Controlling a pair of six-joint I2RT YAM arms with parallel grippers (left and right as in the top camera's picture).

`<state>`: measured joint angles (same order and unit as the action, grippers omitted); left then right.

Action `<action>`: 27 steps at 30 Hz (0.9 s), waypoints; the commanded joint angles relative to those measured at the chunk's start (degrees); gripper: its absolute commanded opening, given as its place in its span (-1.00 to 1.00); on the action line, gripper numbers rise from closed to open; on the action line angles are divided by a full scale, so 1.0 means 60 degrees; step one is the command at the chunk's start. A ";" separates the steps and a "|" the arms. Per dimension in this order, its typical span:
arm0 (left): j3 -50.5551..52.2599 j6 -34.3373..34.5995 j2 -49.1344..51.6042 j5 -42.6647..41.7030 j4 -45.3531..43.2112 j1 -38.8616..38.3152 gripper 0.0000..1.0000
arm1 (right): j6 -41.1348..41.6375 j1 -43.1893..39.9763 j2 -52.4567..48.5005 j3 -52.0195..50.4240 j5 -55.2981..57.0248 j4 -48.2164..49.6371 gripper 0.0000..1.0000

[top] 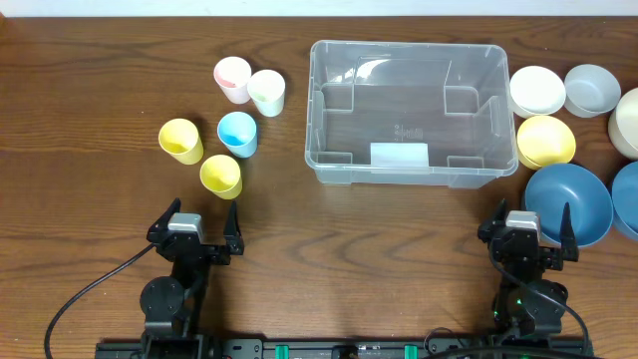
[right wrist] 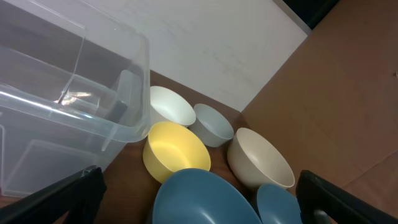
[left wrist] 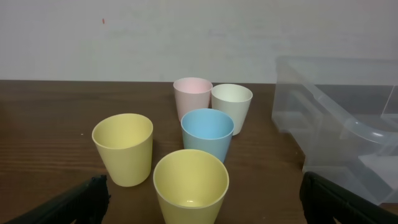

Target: Pack container

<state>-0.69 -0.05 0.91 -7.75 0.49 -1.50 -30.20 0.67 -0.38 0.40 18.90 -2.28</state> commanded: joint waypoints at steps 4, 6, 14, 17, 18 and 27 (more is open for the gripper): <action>0.0073 -0.0131 0.0022 -0.0353 0.0452 0.0069 0.96 | -0.0051 0.0007 -0.0011 -0.0015 0.0168 -0.0044 0.98; 0.0073 -0.0131 0.0022 -0.0350 0.0452 0.0069 0.96 | -0.0055 0.0007 -0.0011 -0.0015 0.0157 -0.0029 0.98; 0.0073 -0.0131 0.0022 -0.0350 0.0452 0.0069 0.96 | 0.1169 0.0015 -0.0025 -0.0015 -0.5650 -0.0113 0.99; 0.0073 -0.0131 0.0022 -0.0350 0.0452 0.0069 0.96 | 0.3038 0.0025 -0.0040 -0.0015 -0.8149 -0.0011 0.99; 0.0073 -0.0131 0.0022 -0.0350 0.0452 0.0069 0.96 | 0.3490 0.0025 -0.0040 -0.0015 -0.8779 -0.0022 0.99; 0.0073 -0.0131 0.0022 -0.0350 0.0452 0.0069 0.96 | 0.4288 0.0025 -0.0040 -0.0015 -1.1613 0.0707 0.98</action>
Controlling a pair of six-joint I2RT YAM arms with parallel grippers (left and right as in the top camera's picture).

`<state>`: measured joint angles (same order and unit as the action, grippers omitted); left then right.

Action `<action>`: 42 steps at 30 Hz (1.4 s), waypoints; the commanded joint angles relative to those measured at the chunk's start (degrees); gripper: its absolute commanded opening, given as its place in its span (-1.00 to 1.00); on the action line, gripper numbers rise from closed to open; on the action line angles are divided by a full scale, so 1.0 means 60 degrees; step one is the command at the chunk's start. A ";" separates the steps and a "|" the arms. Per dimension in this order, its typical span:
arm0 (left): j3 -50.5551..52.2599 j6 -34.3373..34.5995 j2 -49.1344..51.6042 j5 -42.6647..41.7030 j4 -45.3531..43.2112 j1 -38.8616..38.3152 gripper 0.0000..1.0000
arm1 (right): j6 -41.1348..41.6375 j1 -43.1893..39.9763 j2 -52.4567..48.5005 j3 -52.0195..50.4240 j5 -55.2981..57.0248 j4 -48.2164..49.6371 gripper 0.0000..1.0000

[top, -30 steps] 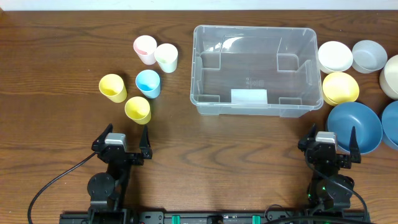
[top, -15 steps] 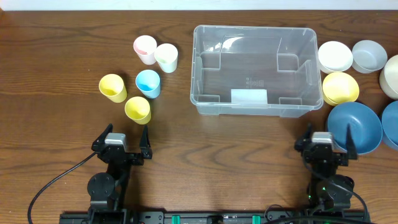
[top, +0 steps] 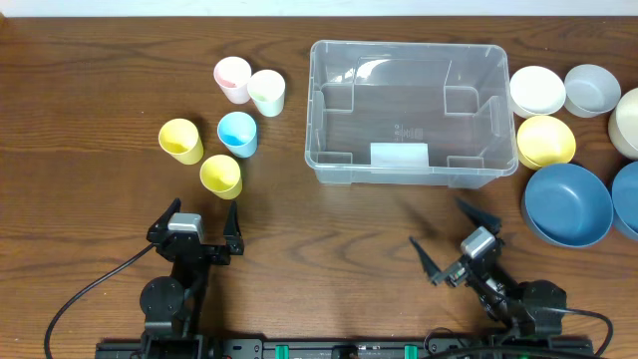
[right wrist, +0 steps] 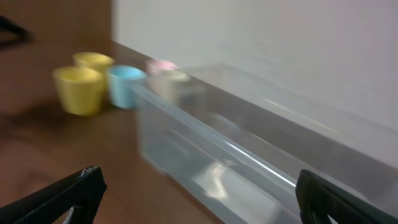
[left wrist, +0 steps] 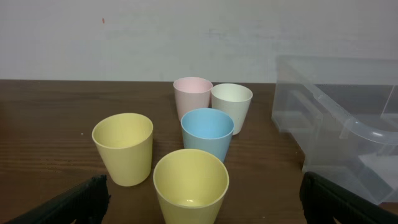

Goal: Pack container
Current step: 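Move the right gripper right toward the large blue bowl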

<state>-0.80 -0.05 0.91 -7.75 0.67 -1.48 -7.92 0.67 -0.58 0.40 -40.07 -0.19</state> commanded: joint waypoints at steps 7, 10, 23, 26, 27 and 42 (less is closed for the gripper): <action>0.0091 -0.0131 0.0022 -0.0350 0.0423 0.0066 0.96 | 0.2284 0.0022 -0.0011 0.0142 -0.2492 0.2798 0.99; 0.0091 -0.0131 0.0022 -0.0350 0.0423 0.0066 0.96 | 0.2273 0.0011 -0.0040 0.0809 -0.1883 0.2794 0.98; 0.0091 -0.0131 0.0022 -0.0353 0.0423 0.0066 0.96 | 0.1847 -0.0055 -0.4878 0.6594 -0.1399 -0.2772 0.98; 0.0091 -0.0131 0.0022 -0.0350 0.0423 0.0066 0.95 | 0.1661 -0.0055 -0.6007 0.7337 -0.2692 -0.3803 0.99; 0.0091 -0.0131 0.0022 -0.0350 0.0423 0.0066 0.96 | 0.1657 -0.0055 -0.6255 0.7384 -0.2860 -0.3861 0.98; 0.0091 -0.0131 0.0022 -0.0350 0.0423 0.0066 0.96 | 0.4798 -0.1202 -0.7275 0.9850 0.6065 -0.7413 0.99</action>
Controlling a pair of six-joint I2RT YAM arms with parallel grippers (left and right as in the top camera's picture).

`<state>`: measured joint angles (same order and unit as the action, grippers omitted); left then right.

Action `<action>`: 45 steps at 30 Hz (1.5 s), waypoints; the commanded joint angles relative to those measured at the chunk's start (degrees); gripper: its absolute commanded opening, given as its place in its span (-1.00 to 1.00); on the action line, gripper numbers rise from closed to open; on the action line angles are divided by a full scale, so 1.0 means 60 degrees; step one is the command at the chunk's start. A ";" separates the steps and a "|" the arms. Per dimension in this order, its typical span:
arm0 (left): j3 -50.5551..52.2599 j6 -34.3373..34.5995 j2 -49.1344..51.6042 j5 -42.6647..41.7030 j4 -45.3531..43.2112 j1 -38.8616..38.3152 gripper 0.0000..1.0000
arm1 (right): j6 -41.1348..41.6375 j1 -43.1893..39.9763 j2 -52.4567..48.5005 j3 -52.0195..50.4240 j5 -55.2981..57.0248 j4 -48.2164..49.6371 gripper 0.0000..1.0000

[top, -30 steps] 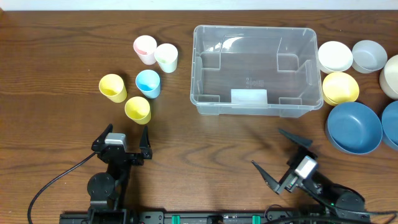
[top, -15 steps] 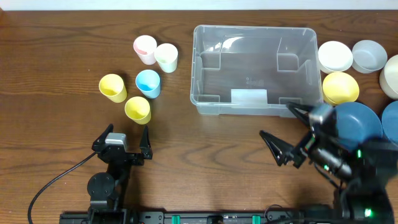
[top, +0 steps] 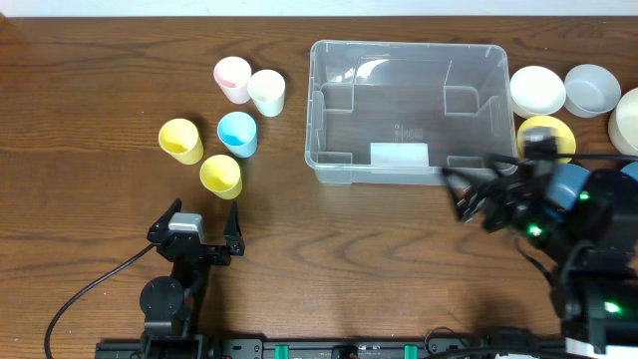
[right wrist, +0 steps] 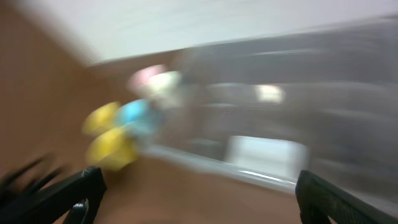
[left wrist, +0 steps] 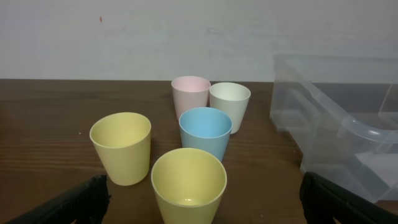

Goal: Pack container
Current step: 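Move the right gripper right toward the large blue bowl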

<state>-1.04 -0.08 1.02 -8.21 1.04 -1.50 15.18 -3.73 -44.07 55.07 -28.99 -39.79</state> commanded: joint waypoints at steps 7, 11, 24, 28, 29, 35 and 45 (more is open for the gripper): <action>0.0131 -0.0127 0.0004 -0.0273 0.0361 0.0069 0.96 | 0.1180 -0.1002 -0.0069 0.0903 0.4758 -0.3340 0.98; 0.0131 -0.0127 0.0004 -0.0277 0.0361 0.0069 0.96 | 0.1086 -0.1005 -0.0095 0.0685 0.5504 -0.3767 0.98; 0.0131 -0.0127 0.0004 -0.0277 0.0361 0.0069 0.96 | 0.1963 -0.3169 -0.3636 0.1056 0.4597 -0.3497 0.99; 0.0131 -0.0127 0.0004 -0.0273 0.0361 0.0069 0.96 | 0.2251 -0.4109 -0.4156 0.1056 0.3807 -0.3213 0.99; 0.0131 -0.0127 0.0004 -0.0273 0.0361 0.0069 0.96 | 0.2255 -0.4371 -0.4120 0.1056 0.3654 -0.3067 0.98; 0.0131 -0.0127 0.0004 -0.0273 0.0361 0.0069 0.96 | 0.2259 -0.6258 -0.3963 0.0965 0.3322 -0.2892 0.98; 0.0131 -0.0127 0.0004 -0.0273 0.0361 0.0069 0.96 | 0.2554 -0.6896 -0.5191 -0.0200 0.3140 -0.2189 0.98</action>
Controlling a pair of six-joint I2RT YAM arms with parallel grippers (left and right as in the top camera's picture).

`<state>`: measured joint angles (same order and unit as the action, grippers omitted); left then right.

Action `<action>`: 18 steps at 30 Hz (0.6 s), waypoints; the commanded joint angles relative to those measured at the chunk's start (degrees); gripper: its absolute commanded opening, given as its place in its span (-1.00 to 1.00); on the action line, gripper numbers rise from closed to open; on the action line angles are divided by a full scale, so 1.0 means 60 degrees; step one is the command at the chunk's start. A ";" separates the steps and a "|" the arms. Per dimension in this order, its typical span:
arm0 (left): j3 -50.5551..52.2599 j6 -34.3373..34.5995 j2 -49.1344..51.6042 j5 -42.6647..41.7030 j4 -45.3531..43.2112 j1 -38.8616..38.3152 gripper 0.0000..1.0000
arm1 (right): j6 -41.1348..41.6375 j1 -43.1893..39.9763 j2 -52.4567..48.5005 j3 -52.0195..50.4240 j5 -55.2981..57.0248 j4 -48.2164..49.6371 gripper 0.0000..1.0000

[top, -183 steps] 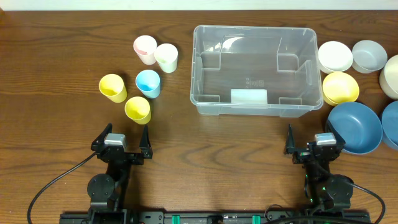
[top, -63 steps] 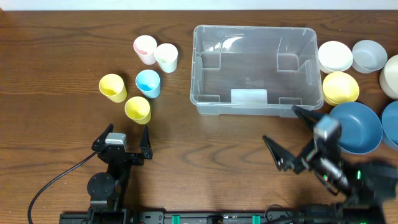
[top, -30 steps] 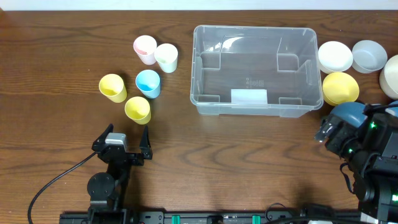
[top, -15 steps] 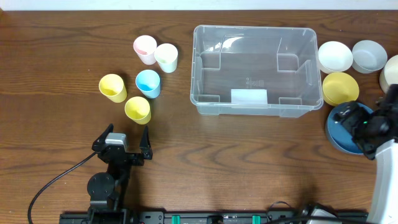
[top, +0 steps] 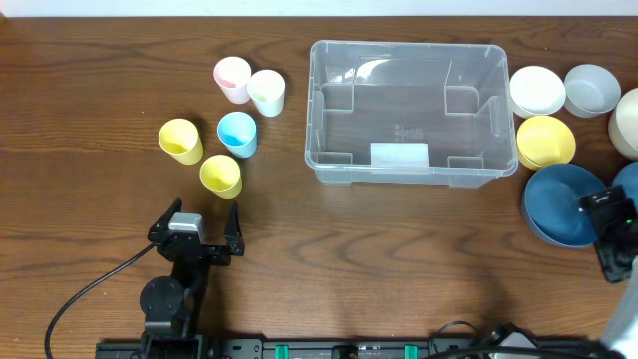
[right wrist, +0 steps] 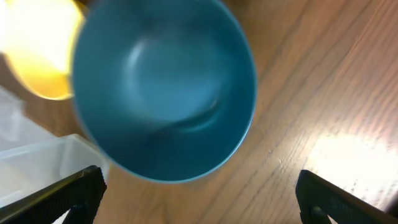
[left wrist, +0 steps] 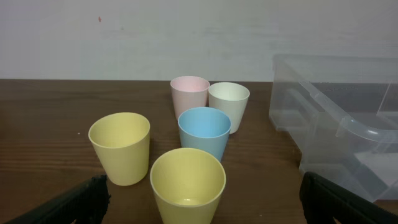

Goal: Pack container
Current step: 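Move the right gripper right toward the large blue bowl, then grasp the rim of the large blue bowl with the right gripper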

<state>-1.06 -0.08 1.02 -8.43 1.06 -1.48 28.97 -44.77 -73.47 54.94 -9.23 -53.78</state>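
The clear plastic container stands empty at the middle back. To its left are pink, pale green, blue and two yellow cups. To its right are bowls: white, grey, yellow and a large blue bowl. My left gripper rests open near the front edge, facing the nearest yellow cup. My right gripper is open and looks down on the large blue bowl, holding nothing.
A cream bowl and a smaller blue bowl sit at the right edge of the overhead view. In the right wrist view the container's corner shows at the lower left, beside the yellow bowl.
My right gripper was raised in front of the container's right front corner, facing left. Now it is over the near right part of the large blue bowl, facing down. The left arm is unchanged.
Both grippers first rested open at the table's front edge. Then the right one lay low, turned toward the left. After that it was up by the container's front right corner, and now it is above the large blue bowl. No cup or bowl has moved.
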 commanded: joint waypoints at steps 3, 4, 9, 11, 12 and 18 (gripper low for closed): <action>0.0135 -0.0127 0.0004 -0.0237 0.0357 0.0066 0.96 | 0.0310 -0.0055 -0.0627 -0.0186 -0.0153 0.0459 0.99; 0.0135 -0.0127 0.0004 -0.0237 0.0357 0.0066 0.96 | 0.0310 -0.0055 -0.0714 -0.0182 -0.0142 0.0561 0.99; 0.0135 -0.0127 0.0004 -0.0237 0.0357 0.0066 0.96 | 0.0382 -0.0051 -0.1217 -0.0193 -0.0109 0.0790 0.99; 0.0135 -0.0127 0.0004 -0.0237 0.0357 0.0066 0.96 | 0.0390 -0.0051 -0.1453 -0.0197 -0.0007 0.0823 0.98; 0.0135 -0.0127 0.0004 -0.0237 0.0357 0.0066 0.96 | 0.0390 -0.0047 -0.1585 -0.0197 0.0015 0.0831 0.97; 0.0135 -0.0127 0.0004 -0.0240 0.0357 0.0066 0.96 | 0.0729 -0.0047 -0.2459 -0.0197 0.0255 0.0834 0.99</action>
<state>-1.06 -0.08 1.02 -8.40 1.06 -1.48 31.33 -44.84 -86.54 53.82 -9.15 -48.75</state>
